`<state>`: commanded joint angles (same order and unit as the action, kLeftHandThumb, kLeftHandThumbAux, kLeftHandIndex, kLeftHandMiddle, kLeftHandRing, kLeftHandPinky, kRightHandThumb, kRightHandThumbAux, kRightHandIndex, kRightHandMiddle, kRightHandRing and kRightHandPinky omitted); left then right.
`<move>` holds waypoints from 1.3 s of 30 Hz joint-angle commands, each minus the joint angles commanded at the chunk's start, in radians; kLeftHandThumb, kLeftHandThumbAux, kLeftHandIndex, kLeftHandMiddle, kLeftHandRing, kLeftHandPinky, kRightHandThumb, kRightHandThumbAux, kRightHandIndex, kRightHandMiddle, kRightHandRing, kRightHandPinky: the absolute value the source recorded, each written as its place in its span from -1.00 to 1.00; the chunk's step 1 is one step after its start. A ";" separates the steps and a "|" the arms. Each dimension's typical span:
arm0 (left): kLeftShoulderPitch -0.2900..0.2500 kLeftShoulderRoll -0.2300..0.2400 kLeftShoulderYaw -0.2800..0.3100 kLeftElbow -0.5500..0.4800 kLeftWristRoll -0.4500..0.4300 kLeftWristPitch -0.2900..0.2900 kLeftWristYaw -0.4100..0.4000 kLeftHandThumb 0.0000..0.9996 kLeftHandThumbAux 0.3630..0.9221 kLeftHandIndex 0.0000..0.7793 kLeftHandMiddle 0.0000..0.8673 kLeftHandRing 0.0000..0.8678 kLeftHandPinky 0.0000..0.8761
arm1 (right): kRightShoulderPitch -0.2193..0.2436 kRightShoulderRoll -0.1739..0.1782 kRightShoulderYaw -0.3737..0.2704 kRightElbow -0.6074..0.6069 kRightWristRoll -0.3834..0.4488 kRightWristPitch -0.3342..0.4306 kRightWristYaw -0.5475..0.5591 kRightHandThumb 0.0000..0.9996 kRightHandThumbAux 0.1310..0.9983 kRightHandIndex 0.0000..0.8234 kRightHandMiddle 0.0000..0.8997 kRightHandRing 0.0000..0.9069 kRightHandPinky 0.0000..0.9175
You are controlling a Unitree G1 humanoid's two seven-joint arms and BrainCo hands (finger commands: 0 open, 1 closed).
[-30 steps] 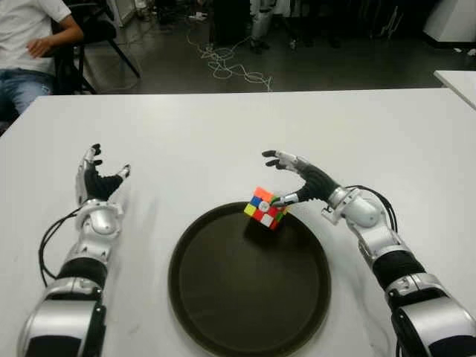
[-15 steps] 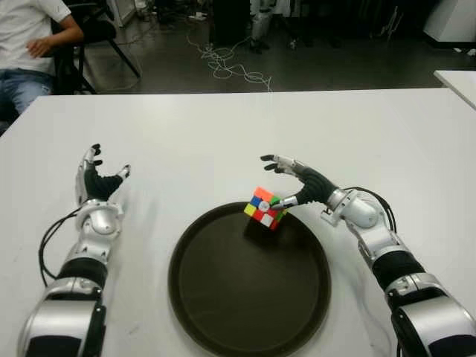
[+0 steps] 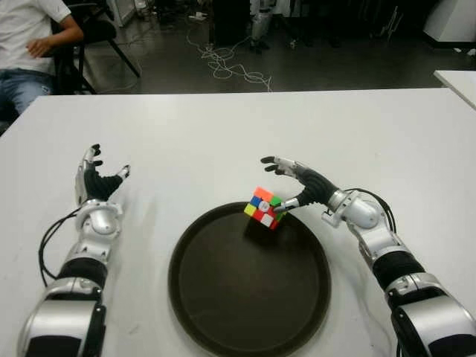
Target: Pick up the Rubik's Cube and put it in the plate
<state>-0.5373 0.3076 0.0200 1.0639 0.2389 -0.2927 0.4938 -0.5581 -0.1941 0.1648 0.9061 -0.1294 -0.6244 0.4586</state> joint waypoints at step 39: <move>0.004 -0.003 0.002 -0.014 -0.001 0.020 0.004 -0.43 0.39 -0.75 -0.65 -0.63 -0.59 | -0.001 0.023 -0.090 -0.117 0.307 0.391 0.493 -0.97 0.90 -0.72 -0.66 -0.67 -0.68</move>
<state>-0.5335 0.3043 0.0220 1.0495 0.2378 -0.2722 0.4979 -0.5589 -0.1713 0.0748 0.7890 0.1778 -0.2332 0.9512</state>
